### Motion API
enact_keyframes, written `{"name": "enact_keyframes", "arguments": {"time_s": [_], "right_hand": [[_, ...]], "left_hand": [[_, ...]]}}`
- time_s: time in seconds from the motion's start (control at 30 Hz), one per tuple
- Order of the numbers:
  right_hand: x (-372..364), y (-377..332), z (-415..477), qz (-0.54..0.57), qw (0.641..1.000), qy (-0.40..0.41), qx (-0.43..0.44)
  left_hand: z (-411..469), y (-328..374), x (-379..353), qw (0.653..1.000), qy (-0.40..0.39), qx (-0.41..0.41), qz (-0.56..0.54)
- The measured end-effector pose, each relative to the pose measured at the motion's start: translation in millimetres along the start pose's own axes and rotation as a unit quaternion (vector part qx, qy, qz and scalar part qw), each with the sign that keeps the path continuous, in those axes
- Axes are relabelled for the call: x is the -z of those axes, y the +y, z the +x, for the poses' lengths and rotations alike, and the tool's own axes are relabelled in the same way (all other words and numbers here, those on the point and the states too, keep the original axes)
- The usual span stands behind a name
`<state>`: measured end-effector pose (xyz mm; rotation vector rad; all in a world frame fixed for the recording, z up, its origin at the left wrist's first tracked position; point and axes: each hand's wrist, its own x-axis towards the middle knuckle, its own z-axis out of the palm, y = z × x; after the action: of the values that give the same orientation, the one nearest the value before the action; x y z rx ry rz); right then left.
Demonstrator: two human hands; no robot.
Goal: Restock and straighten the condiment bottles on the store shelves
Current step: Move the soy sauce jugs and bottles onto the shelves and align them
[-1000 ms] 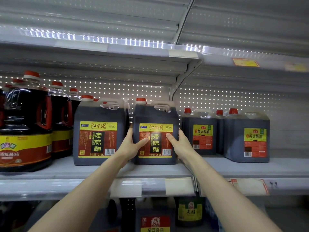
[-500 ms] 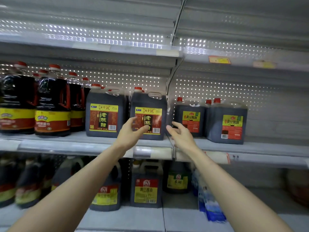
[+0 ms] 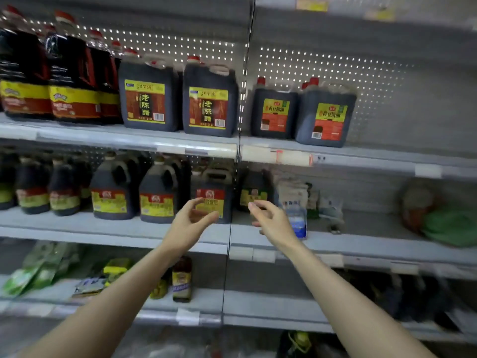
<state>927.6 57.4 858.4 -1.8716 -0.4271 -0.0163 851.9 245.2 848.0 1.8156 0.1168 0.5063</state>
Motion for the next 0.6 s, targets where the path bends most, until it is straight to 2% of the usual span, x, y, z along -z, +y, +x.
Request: {"name": "enact_keyframes", "arguments": {"time_s": [0.13, 0.27, 0.4, 0.6], "right_hand": [[-12.5, 47.7, -20.4, 0.010, 0.999, -0.010, -0.048], [-34.1, 124.1, -41.8, 0.017, 0.993, -0.021, -0.113], [-64.8, 208.4, -65.0, 0.015, 0.982, -0.051, -0.181], [-130.6, 350.3, -108.6, 0.005, 0.962, -0.038, -0.271]], "left_hand": [[-25.1, -45.1, -16.5, 0.998, -0.022, 0.062, -0.010], [-50.2, -115.6, -38.4, 0.991, -0.031, 0.129, 0.001], [-74.8, -200.3, -57.3, 0.977, -0.053, 0.208, 0.006], [-123.3, -341.2, -81.4, 0.945, -0.093, 0.312, 0.021]]}}
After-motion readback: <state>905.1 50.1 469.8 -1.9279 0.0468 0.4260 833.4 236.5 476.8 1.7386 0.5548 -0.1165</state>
